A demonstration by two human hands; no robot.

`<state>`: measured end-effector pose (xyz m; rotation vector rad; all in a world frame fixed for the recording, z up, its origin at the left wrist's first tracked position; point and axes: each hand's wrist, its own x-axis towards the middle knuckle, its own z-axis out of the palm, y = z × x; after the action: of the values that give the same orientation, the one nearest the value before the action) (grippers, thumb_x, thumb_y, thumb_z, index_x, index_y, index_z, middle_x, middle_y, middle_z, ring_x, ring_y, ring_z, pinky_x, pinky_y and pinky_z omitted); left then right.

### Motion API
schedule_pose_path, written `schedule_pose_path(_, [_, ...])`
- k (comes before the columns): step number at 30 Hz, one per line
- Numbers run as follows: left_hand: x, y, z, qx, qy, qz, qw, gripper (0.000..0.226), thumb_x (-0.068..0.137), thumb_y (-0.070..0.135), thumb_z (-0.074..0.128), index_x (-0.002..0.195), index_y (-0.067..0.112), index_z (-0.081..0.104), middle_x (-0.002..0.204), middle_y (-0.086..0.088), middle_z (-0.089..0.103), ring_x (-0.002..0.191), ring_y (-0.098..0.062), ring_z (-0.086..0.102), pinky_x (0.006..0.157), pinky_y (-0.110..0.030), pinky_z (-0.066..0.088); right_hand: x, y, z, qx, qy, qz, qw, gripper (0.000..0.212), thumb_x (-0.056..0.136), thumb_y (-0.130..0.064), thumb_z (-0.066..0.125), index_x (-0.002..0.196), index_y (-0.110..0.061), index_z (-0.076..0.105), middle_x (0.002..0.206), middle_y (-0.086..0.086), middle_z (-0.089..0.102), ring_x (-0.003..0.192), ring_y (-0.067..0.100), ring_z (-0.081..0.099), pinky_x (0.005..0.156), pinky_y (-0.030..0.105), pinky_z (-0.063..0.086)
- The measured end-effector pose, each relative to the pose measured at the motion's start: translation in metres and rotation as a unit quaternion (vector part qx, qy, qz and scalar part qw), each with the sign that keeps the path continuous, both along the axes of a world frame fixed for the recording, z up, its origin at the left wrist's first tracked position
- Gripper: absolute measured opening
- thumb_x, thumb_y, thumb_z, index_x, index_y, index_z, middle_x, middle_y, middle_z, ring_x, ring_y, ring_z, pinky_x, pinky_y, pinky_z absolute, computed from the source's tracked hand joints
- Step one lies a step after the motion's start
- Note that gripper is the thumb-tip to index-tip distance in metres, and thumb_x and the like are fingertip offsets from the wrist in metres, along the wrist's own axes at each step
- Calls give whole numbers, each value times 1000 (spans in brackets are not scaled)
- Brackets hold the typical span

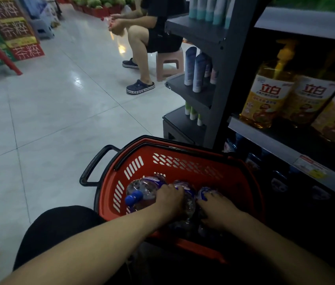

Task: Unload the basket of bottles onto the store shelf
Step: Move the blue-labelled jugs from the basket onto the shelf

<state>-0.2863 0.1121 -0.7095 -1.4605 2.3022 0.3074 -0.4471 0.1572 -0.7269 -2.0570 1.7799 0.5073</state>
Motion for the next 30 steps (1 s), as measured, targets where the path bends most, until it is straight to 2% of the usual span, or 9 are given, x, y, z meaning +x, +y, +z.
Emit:
schedule_pose_path(4, [-10, 1, -3, -21, 6, 17, 1000, 65, 96, 48, 65, 140, 3, 50, 134, -16, 61, 121, -33, 62, 94, -39, 50, -1, 9, 7, 6, -5, -11, 1000, 67, 91, -45, 59, 150, -20, 40, 154, 18, 34, 145, 40, 32, 118, 50, 32])
schedule_pose_path(8, [-15, 5, -10, -39, 7, 24, 999, 76, 89, 52, 73, 138, 0, 48, 129, -17, 62, 115, -33, 64, 88, -39, 53, -4, 15, 11, 9, 4, -5, 1000, 66, 95, -42, 59, 153, -23, 36, 157, 18, 31, 147, 40, 29, 117, 48, 33])
schedule_pose_path(12, [-18, 3, -11, -44, 22, 35, 998, 71, 81, 55, 78, 129, 7, 56, 121, -11, 68, 110, -30, 68, 88, -44, 59, -4, 20, 16, 12, 11, 1, 1000, 74, 92, -44, 64, 155, -23, 32, 159, 18, 28, 148, 40, 26, 118, 49, 32])
schedule_pose_path(20, [-15, -6, 4, -12, 71, 72, 995, 55, 79, 60, 79, 108, 15, 72, 111, -5, 74, 104, -28, 71, 84, -39, 52, -7, 21, 30, -14, -22, -24, 999, 62, 96, -39, 61, 151, -21, 39, 153, 14, 38, 141, 34, 38, 110, 43, 41])
schedule_pose_path(23, [-14, -12, 15, 24, 106, 124, 986, 56, 73, 67, 80, 96, 17, 70, 100, -3, 75, 89, -24, 71, 74, -33, 49, -12, 19, 31, -23, -40, -29, 999, 56, 97, -41, 58, 147, -22, 44, 148, 10, 44, 136, 31, 43, 106, 41, 43])
schedule_pose_path(25, [-8, -21, 25, 91, 172, 189, 962, 56, 70, 67, 83, 86, 16, 67, 87, 1, 73, 73, -15, 67, 66, -29, 52, -15, 20, 28, -27, -45, -31, 998, 52, 97, -45, 56, 142, -21, 47, 146, 9, 46, 132, 30, 46, 103, 41, 46])
schedule_pose_path(26, [-3, -25, 31, 149, 229, 236, 933, 54, 70, 64, 85, 85, 16, 67, 86, 0, 73, 74, -14, 67, 67, -30, 56, -16, 21, 27, -27, -49, -34, 998, 53, 97, -48, 55, 143, -21, 47, 146, 9, 46, 132, 29, 47, 103, 42, 46])
schedule_pose_path(28, [7, -34, 44, 268, 322, 345, 840, 57, 68, 58, 90, 100, 17, 66, 107, -6, 72, 95, -23, 69, 78, -41, 60, -18, 22, 25, -31, -69, -42, 996, 59, 98, -50, 55, 148, -22, 42, 149, 7, 44, 135, 29, 45, 106, 45, 46])
schedule_pose_path(30, [16, -36, 59, 352, 337, 431, 760, 85, 65, 58, 91, 130, 17, 56, 135, -10, 58, 117, -35, 58, 77, -49, 55, -18, 20, 27, -40, -97, -55, 993, 68, 96, -49, 60, 154, -25, 33, 152, 7, 43, 137, 30, 44, 108, 46, 45])
